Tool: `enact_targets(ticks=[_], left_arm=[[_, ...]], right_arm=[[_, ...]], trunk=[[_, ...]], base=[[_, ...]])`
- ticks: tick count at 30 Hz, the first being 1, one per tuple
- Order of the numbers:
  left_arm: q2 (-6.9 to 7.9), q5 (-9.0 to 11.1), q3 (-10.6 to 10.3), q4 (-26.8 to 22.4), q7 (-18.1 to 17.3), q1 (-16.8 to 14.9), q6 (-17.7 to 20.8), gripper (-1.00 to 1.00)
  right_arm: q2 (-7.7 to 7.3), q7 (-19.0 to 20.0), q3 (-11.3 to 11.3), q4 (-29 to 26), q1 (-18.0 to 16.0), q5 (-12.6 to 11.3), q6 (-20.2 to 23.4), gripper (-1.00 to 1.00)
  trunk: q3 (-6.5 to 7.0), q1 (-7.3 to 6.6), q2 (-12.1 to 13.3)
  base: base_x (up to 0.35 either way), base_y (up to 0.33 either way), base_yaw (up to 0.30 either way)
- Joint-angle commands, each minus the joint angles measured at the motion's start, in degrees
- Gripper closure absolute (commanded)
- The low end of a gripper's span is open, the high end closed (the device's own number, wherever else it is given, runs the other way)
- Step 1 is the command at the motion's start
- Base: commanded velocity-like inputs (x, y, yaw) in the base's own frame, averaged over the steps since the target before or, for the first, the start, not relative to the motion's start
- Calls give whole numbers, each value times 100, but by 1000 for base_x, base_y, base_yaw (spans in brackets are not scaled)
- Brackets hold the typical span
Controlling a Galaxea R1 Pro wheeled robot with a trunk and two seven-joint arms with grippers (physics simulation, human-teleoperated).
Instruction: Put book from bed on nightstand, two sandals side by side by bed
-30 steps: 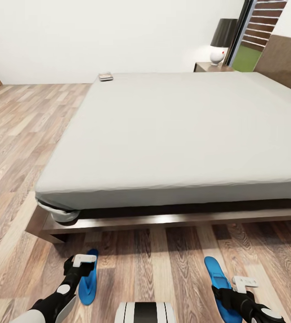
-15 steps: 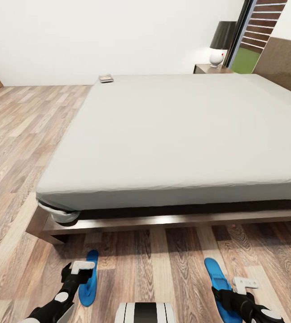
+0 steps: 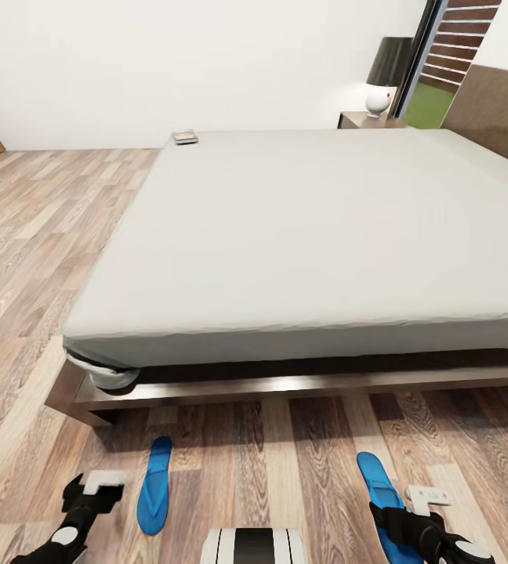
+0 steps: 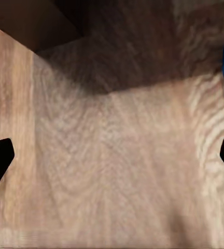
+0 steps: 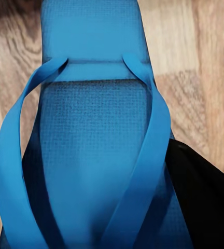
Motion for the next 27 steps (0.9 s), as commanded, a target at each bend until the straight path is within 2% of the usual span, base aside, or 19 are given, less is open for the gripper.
enact_targets(ticks=[1,4,7,8,12,13,15,16,18,19,22,23,27], left_arm=[[87,63,-55,0,23,7,-15,-100],[309,224,-47,5,-16,61,-20,-100],[511,502,-38,5,-117,158,-23,-100],[645,731,-30,6,-226,233,-24,-100],[948,1252,-4,11,-456,340,-14,-100],[1112,1530,3,17,-533,367,3,-100],[1299,1840,7,52,-638,388,23,-100],[1486,2150,7,124,-830,401,42,-100],[1673,2440,7,216,-1118,409,57,-100],[1859,2690,7,323,-1522,415,80,-100],[2102,2955,6,532,-2258,419,135,-100],[2214,3060,6,697,-2752,421,163,-100],[2334,3169,11,952,-3407,420,194,-100]], right_arm=[[0,29,-7,-5,0,3,27,100],[0,30,-7,3,0,3,27,100],[0,30,-7,8,0,6,27,100],[0,30,-7,9,0,7,27,100],[0,31,-7,14,0,5,27,100],[0,31,-7,16,0,4,27,100],[0,29,-8,22,0,2,27,100],[0,30,-11,41,0,3,27,100],[0,29,-13,72,0,5,27,100],[0,29,-14,119,-3,11,25,100],[0,26,-18,208,-10,23,21,100],[0,24,-20,273,-24,32,20,100],[0,16,-24,401,-55,41,15,100]], trunk=[[-3,-1,-1],[-3,-1,-1],[-3,-1,-1],[-3,-1,-1],[-3,-1,-1],[-3,-1,-1],[-3,-1,-1],[-3,-1,-1],[-3,-1,-1],[-3,-1,-1],[-3,-1,-1],[-3,-1,-1],[-3,-1,-1]], base=[[0,0,0],[0,0,0],[0,0,0],[0,0,0],[0,0,0],[0,0,0],[0,0,0],[0,0,0],[0,0,0],[0,0,0],[0,0,0],[0,0,0],[0,0,0]])
